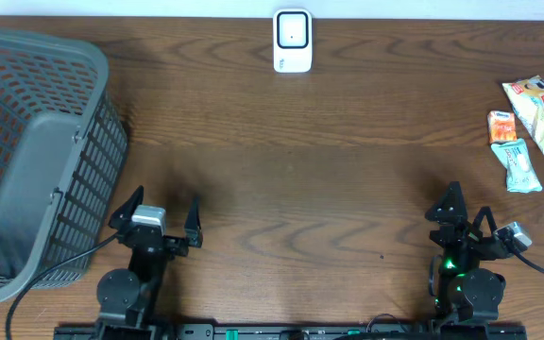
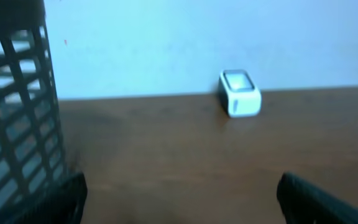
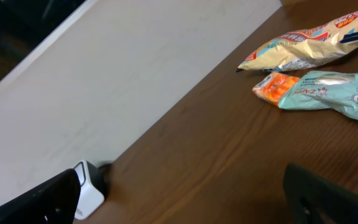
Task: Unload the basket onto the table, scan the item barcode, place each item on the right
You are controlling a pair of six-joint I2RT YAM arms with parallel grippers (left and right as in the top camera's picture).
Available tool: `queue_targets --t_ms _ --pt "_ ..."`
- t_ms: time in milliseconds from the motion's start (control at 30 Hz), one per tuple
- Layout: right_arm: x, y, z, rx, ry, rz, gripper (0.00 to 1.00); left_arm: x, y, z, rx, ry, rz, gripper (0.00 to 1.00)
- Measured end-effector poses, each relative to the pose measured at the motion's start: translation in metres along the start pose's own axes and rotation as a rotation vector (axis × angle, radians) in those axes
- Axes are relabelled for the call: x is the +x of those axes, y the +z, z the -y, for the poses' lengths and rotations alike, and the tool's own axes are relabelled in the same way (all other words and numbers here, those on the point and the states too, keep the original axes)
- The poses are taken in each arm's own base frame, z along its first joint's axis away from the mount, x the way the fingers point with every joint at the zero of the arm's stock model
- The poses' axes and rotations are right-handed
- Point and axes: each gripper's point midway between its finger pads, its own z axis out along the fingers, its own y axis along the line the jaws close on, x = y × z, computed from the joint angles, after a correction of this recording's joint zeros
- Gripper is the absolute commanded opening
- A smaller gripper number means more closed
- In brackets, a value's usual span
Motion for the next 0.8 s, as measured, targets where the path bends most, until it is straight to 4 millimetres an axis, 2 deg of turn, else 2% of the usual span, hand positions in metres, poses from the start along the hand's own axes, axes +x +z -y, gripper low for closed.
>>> queue_targets --t_ms 133,300,800 --pt "0.000 0.000 0.000 0.000 0.000 0.000 0.99 0.017 0.004 -0.004 -0.017 0.016 -0.018 0.98" --pt "0.000 0.000 0.000 0.000 0.000 0.001 0.99 0.025 0.003 -0.014 -0.071 0.027 -0.052 0.98" --pt "0.000 0.000 0.000 0.000 0.000 0.001 0.99 0.023 0.002 -0.020 -0.102 0.028 -0.057 0.98"
